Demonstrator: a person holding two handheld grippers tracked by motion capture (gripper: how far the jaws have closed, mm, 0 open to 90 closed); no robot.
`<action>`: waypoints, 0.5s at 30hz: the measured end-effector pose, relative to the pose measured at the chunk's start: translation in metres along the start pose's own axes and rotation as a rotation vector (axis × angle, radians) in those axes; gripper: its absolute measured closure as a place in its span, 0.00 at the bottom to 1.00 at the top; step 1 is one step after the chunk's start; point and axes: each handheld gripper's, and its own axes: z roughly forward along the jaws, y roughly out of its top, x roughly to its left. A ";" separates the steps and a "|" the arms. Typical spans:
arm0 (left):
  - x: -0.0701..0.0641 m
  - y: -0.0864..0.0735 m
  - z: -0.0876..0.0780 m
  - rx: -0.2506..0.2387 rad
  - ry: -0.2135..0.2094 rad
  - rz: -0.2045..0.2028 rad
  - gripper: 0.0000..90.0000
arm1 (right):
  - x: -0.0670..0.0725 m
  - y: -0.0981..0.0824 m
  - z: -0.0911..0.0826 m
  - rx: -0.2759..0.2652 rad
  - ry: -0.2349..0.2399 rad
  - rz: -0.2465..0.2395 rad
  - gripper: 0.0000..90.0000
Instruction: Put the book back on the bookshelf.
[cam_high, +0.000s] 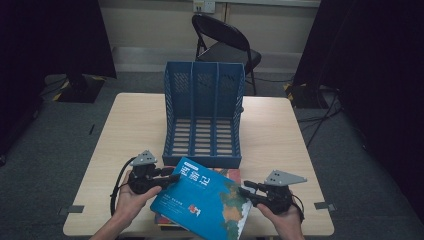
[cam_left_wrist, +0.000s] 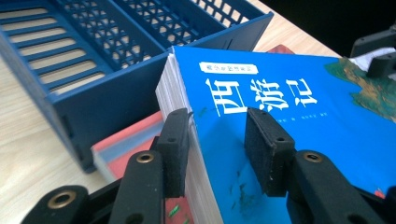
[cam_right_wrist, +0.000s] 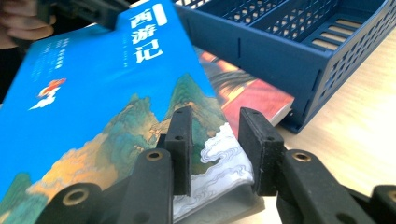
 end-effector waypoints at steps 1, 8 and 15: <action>0.001 0.002 0.003 0.008 -0.007 0.013 0.67 | 0.000 0.000 -0.004 0.007 0.019 0.003 0.74; -0.003 0.014 0.014 0.041 -0.008 0.063 0.70 | -0.008 0.020 0.005 0.005 0.014 -0.039 0.74; 0.002 0.016 0.018 0.039 -0.031 0.052 0.70 | -0.008 0.053 0.020 -0.007 0.117 -0.081 0.70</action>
